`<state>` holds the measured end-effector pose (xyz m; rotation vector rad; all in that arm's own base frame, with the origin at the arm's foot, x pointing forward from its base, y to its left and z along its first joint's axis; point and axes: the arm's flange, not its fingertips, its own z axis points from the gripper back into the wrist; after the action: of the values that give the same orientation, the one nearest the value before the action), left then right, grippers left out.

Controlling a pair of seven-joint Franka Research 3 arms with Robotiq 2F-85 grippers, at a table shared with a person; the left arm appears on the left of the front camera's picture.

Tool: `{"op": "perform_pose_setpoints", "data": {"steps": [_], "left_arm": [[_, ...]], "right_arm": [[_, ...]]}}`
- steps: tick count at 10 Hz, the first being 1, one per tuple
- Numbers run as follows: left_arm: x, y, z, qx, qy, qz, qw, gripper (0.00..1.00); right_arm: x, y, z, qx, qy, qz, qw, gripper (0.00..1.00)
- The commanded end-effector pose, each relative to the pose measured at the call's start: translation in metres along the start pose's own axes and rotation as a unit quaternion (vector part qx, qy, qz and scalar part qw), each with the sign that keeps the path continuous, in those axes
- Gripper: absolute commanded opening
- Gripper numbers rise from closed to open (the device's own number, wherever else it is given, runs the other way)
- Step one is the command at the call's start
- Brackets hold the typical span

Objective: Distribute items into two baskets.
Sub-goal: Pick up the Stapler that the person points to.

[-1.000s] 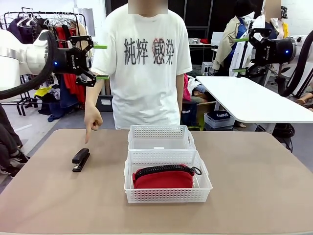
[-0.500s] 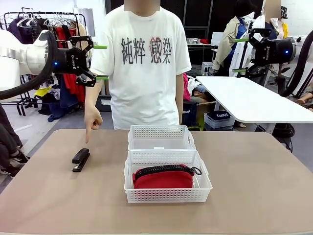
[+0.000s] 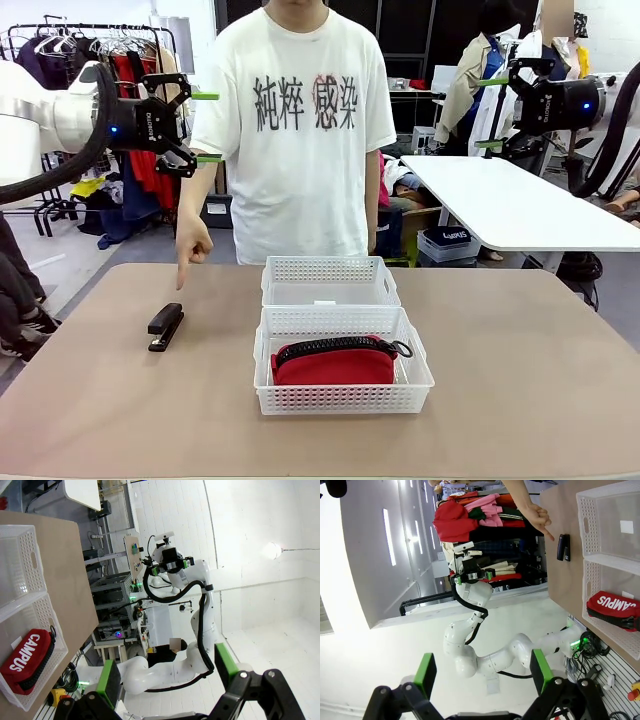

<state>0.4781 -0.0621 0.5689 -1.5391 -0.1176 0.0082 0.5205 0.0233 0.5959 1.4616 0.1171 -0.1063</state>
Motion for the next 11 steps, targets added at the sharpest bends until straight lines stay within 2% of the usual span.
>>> {"op": "perform_pose_setpoints", "data": {"steps": [1,3,6,7,9,11], "left_arm": [[0.000,0.000,0.000,0.000,0.000,0.000,1.000,1.00],[0.009,-0.002,0.011,0.078,-0.007,0.026,0.997,1.00],[0.016,-0.004,0.026,0.214,0.009,-0.003,0.977,1.00],[0.020,-0.002,0.027,0.271,0.003,-0.002,0.962,1.00],[0.025,0.004,0.029,0.386,-0.007,-0.011,0.922,1.00],[0.033,0.025,0.021,0.448,0.023,-0.025,0.893,1.00]], "right_arm": [[-0.001,0.005,0.000,0.009,-0.001,0.002,1.000,1.00],[-0.001,0.005,0.000,0.009,-0.001,0.002,1.000,1.00],[-0.001,0.005,0.000,0.009,-0.001,0.002,1.000,1.00],[-0.001,0.005,0.000,0.009,-0.001,0.002,1.000,1.00],[-0.001,0.005,0.000,0.009,-0.001,0.002,1.000,1.00],[-0.001,0.005,0.000,0.009,-0.001,0.002,1.000,1.00]]}}
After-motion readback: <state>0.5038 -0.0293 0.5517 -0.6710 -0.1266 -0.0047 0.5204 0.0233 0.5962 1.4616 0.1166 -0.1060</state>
